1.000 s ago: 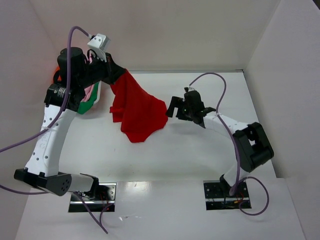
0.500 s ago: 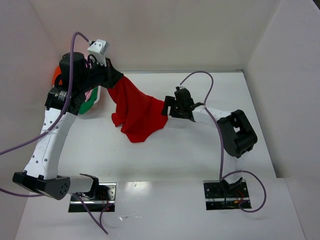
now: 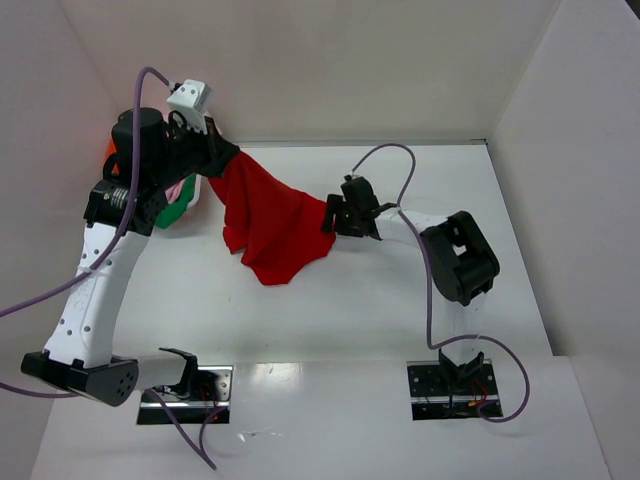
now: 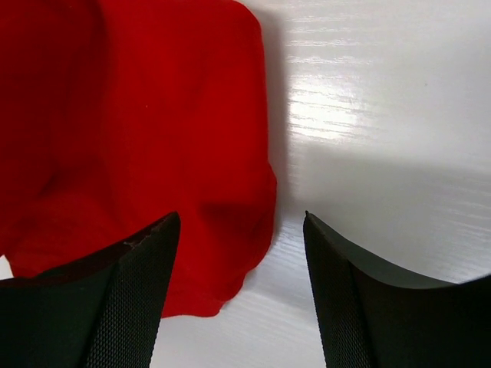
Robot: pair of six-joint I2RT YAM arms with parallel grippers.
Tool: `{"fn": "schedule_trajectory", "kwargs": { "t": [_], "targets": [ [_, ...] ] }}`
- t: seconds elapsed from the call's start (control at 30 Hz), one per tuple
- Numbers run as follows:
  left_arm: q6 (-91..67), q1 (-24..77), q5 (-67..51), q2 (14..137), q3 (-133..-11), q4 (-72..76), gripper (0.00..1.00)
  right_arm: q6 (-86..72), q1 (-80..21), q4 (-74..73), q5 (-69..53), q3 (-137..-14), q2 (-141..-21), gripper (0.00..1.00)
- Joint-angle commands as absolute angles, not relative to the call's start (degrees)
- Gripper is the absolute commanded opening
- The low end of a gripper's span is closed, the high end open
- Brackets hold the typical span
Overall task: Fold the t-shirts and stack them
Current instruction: Move the tshirt to the center of the board
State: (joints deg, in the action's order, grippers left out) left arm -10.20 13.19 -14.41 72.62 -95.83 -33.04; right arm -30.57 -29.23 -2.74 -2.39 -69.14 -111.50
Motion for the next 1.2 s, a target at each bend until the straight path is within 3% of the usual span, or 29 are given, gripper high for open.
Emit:
{"fn": "schedule_trajectory", "kwargs": {
  "t": [0.0, 0.03, 0.27, 0.37, 0.4, 0.47, 0.67, 0.93, 1.17],
  "targets": [
    [-8.61, 13.27, -13.45, 70.75, -95.71, -30.85, 0.00, -30.15, -30.41, -2.11, -1.93, -72.59, -112.59, 0.71],
    [-8.61, 13.27, -13.45, 70.75, -95.71, -30.85, 0.00, -30.15, -30.41, -1.50, -2.46, -72.60, -112.59, 0.71],
    [-8.61, 13.27, -12.30, 70.75, -95.19, -30.85, 0.01, -30.76, -30.94, -0.97, -3.51, -74.44, -115.39, 0.45],
    [-8.61, 13.27, -11.69, 70.75, -95.19, -30.85, 0.01, -31.82, -30.94, -1.58, -3.52, -76.02, -116.80, 0.26],
    [-8.61, 13.27, -10.91, 70.23, -95.19, -30.85, 0.00, -32.43, -30.94, -2.19, -2.65, -76.81, -116.81, 0.11],
    [-8.61, 13.27, -9.32, 70.22, -95.19, -30.85, 0.00, -33.04, -30.94, -3.59, -0.71, -77.60, -117.33, 0.00],
    [-8.61, 13.27, 2.15, 70.22, -95.19, -30.06, 0.00, -33.14, -30.42, -12.11, 14.13, -85.23, -110.86, 0.00],
    [-9.14, 13.27, 13.97, 69.70, -97.12, -26.81, 0.00, -28.40, -14.70, -17.30, 10.28, -96.14, -93.27, 0.00],
    [-8.53, 13.27, 19.24, 68.47, -98.53, -23.39, 0.00, -23.55, -8.36, -20.57, 12.30, -101.95, -82.01, 0.00]
  ]
}}
